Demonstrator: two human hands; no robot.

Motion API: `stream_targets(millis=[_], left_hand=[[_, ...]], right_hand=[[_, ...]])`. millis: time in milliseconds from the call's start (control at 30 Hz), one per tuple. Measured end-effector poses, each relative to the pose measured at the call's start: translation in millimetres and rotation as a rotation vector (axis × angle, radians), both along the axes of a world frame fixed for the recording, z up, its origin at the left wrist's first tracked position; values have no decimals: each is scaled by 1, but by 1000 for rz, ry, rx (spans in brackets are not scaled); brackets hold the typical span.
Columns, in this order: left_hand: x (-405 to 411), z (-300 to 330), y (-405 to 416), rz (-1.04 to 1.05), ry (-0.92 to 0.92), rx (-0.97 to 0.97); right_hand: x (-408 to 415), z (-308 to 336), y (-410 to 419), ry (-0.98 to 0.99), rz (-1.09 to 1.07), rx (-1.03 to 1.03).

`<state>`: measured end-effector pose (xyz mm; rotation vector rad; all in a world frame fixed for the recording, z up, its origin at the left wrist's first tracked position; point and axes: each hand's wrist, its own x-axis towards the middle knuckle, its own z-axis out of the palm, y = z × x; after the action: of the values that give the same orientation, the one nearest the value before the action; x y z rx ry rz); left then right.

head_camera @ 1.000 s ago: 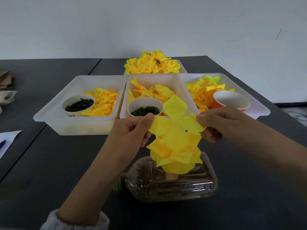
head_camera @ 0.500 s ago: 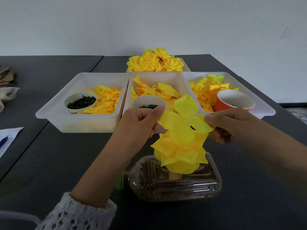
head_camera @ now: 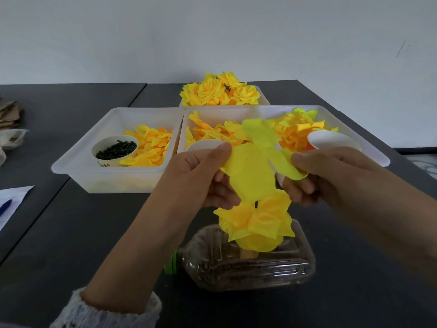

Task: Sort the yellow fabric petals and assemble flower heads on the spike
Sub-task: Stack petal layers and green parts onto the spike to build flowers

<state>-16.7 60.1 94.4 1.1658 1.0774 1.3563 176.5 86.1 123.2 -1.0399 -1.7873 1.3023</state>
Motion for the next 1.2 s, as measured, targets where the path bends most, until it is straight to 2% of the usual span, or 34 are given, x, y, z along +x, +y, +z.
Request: stream_targets(millis=[133,200,433,567,833,1200], left_hand=[[-6,-1,3,-79,-220,-190],[-7,-2,1,-123,-271,-226],[-9,-8,0,-73,-192,-260],[-6,-8,2,-78,-159,-269],[-7,-11,10,-57,-213,-288],[-6,-12,15,-43,-147,-305]], right_hand=[[0,-2,-4,-11,-58,0],[0,-5,-7,-34,-77,25],[1,-18,-7,-144,-163,114],[1,-21,-8,-112,-200,82],[-1,-23,-6,-75,-228,109],[0,-28,-3,-52,-243,33]])
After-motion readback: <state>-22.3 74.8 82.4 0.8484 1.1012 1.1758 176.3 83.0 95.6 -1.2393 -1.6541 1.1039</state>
